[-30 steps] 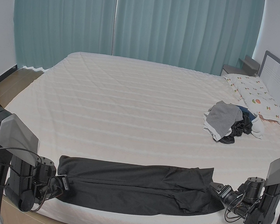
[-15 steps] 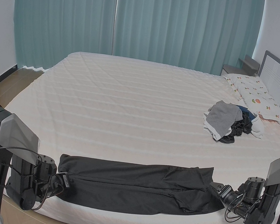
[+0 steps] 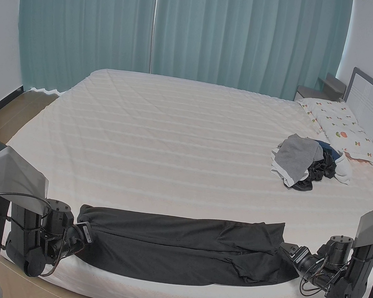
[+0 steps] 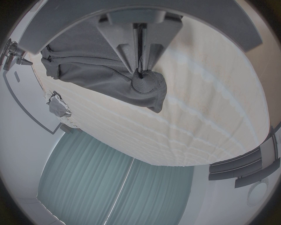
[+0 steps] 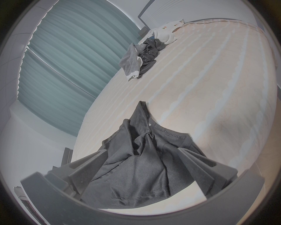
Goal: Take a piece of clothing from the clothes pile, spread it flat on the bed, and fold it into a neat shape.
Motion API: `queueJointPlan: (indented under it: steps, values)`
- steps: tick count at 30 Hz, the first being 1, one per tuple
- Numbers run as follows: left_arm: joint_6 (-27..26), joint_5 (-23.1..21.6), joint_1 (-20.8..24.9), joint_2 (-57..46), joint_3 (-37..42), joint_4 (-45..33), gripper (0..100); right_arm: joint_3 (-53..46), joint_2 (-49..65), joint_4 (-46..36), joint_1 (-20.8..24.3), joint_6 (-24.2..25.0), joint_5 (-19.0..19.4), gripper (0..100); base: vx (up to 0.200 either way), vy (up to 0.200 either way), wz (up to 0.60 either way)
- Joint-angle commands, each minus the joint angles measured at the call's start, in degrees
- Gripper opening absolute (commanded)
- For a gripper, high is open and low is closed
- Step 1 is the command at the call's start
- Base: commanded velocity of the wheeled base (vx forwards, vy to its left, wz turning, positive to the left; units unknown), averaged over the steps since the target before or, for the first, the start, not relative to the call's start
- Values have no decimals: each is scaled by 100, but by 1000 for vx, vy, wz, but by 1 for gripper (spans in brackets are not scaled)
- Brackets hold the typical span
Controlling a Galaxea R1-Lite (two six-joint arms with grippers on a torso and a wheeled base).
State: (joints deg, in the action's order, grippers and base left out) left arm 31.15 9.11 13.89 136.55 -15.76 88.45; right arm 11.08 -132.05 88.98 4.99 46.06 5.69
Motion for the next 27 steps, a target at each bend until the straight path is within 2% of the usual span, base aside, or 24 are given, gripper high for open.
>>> queueJointPlan:
  steps: [1,6,15,22,27]
  values:
    - [-3,3,35,-163,3,-4,0,-9,-5,67,11,0,2,100,0,-200,0]
    - [-56,144,158,-207,-50,-21,0,-18,4,67,20,0,2,100,0,-200,0]
    - [-267,513,668,-278,-393,-250,0,-53,12,67,11,0,2,100,0,-200,0]
    - [-285,557,1152,-911,-902,-1463,0,-53,21,67,20,-9,-7,100,0,-200,0]
    - [-285,777,1459,-1042,-1438,-2245,0,-89,30,67,20,-18,-7,100,0,-200,0]
